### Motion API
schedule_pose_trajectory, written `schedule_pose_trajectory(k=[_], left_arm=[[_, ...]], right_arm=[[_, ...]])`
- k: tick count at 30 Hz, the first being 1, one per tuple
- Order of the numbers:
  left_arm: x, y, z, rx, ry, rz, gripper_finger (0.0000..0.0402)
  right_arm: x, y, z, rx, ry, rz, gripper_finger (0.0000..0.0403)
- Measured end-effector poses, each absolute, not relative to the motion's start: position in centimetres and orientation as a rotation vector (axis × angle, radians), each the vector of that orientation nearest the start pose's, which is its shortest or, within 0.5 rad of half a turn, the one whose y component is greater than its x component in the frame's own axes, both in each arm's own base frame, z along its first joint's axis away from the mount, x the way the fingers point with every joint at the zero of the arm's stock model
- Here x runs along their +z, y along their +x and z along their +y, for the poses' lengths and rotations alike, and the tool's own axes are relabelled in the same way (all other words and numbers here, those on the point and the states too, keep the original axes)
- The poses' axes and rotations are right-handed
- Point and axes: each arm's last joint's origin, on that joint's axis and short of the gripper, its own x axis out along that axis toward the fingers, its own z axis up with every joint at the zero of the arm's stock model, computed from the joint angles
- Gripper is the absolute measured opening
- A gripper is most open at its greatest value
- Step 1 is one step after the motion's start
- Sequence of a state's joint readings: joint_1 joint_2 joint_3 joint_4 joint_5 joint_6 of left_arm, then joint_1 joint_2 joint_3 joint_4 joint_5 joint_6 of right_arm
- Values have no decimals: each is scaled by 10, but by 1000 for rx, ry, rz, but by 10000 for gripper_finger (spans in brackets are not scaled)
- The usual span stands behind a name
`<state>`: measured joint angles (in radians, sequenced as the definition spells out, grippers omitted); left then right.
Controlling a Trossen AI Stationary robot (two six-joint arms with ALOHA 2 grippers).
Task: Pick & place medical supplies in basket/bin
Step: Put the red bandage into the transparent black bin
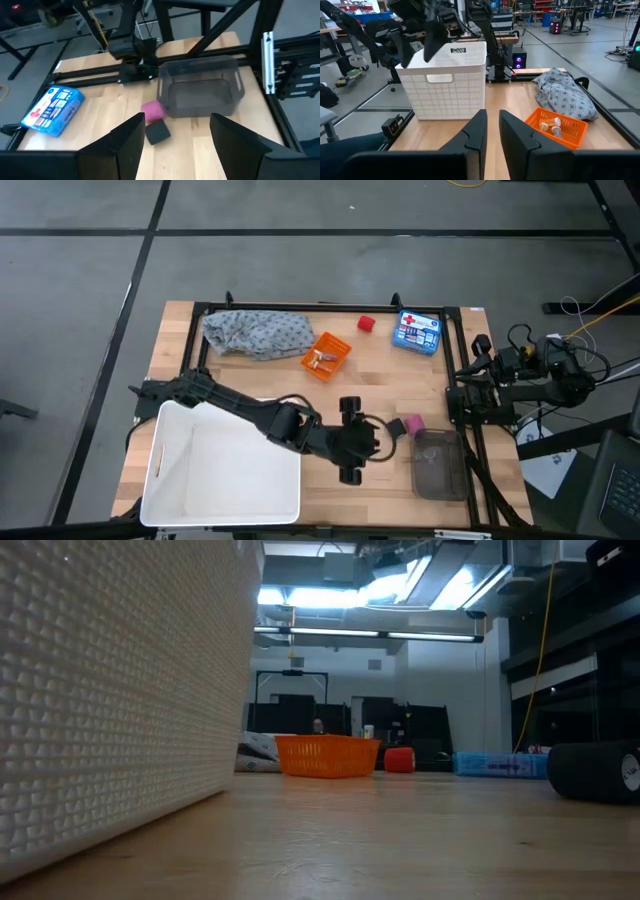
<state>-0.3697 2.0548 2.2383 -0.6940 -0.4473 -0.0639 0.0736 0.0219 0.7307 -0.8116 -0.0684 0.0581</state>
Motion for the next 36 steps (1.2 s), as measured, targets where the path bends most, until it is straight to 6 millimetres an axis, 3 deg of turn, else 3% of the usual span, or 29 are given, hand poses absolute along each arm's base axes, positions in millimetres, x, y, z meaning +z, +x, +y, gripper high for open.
schedule_pose_trajectory(k=[4,8,10,13,19,22,24,30,33,36], left_arm=[[401,427,-158,52,173,426,221],[414,413,-151,-284,218,462,220],[431,401,-141,-395,176,432,219],[456,379,-119,-410,169,405,220],[464,338,-78,-354,158,387,223],[446,304,-60,-335,101,301,223],[422,278,-48,-318,74,214,224],[349,172,-14,-121,-61,27,221],[319,138,-10,-119,-103,-112,223],[293,118,-9,-134,-86,-151,223]], right_arm=[[304,-1,2,140,35,106,52],[302,-1,2,140,17,128,52],[301,-1,2,140,17,143,52],[301,-1,2,140,17,140,52],[301,-1,2,141,14,141,52],[301,-1,2,144,14,141,52],[301,-1,2,144,14,141,52],[301,-1,2,144,14,142,52],[301,-1,2,144,14,141,52],[301,-1,2,144,13,141,52]])
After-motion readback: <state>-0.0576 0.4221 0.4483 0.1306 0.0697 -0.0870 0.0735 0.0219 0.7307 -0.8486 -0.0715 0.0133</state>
